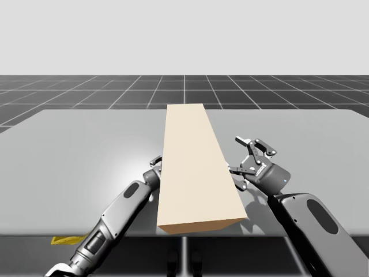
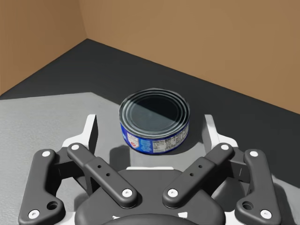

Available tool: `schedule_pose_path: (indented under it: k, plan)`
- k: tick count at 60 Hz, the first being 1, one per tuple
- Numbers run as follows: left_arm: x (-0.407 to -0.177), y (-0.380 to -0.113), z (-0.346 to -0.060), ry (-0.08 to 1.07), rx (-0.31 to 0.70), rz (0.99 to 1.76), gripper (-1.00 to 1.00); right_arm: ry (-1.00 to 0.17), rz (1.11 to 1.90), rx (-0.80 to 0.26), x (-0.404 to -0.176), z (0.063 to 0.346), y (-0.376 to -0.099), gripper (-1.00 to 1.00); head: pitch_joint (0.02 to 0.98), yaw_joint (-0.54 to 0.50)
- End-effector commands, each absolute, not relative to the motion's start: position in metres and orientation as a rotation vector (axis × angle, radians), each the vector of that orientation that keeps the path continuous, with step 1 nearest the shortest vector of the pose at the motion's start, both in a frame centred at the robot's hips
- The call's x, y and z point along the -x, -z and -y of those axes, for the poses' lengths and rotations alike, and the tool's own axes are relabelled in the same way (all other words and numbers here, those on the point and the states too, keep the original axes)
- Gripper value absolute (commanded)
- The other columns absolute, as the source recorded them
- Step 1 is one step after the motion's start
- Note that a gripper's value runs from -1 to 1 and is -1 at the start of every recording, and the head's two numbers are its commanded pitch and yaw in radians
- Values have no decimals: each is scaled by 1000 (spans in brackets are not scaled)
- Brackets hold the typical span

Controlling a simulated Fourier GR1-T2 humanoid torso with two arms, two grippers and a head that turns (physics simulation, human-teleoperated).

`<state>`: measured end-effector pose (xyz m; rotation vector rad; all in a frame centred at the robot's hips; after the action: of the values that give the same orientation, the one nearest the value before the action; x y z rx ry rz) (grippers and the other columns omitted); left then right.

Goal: Retrieve the object from inside the box.

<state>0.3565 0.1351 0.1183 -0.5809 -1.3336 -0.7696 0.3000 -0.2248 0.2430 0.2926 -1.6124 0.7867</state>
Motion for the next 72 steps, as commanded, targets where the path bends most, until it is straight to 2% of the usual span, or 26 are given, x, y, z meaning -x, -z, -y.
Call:
schedule_pose_path:
  k: [1, 21, 22, 23, 24, 41, 52, 60, 72]
  plan:
    - [-371, -112, -122, 777, 592, 1318, -1000, -851, 1593, -444, -286, 180, -231, -1000, 205, -5]
    - [-381, -106, -110, 780, 600, 1264, -1000, -859, 1594, -438, -285, 179, -230, -1000, 217, -14]
    - [-381, -105, -109, 769, 613, 1251, -37, -858, 1594, -437, -285, 179, -230, -1000, 217, -14]
    - [-380, -106, -109, 770, 618, 1246, -37, -858, 1594, -437, -284, 179, -230, -1000, 217, -14]
    - [-380, -106, -109, 772, 616, 1253, 1000, -859, 1593, -437, -284, 179, -230, -1000, 217, -15]
    - [-381, -115, -116, 760, 612, 1276, 1000, -862, 1590, -431, -284, 178, -230, -1000, 219, -16]
    - [-373, -137, -147, 706, 501, 1313, 1000, -855, 1600, -423, -285, 180, -231, -1000, 215, -16]
    - [-355, -152, -182, 660, 450, 1351, 1000, -849, 1605, -422, -285, 182, -232, -1000, 212, -22]
    - [-322, -170, -212, 622, 396, 1380, 1000, -841, 1611, -414, -287, 185, -234, -1000, 213, -29]
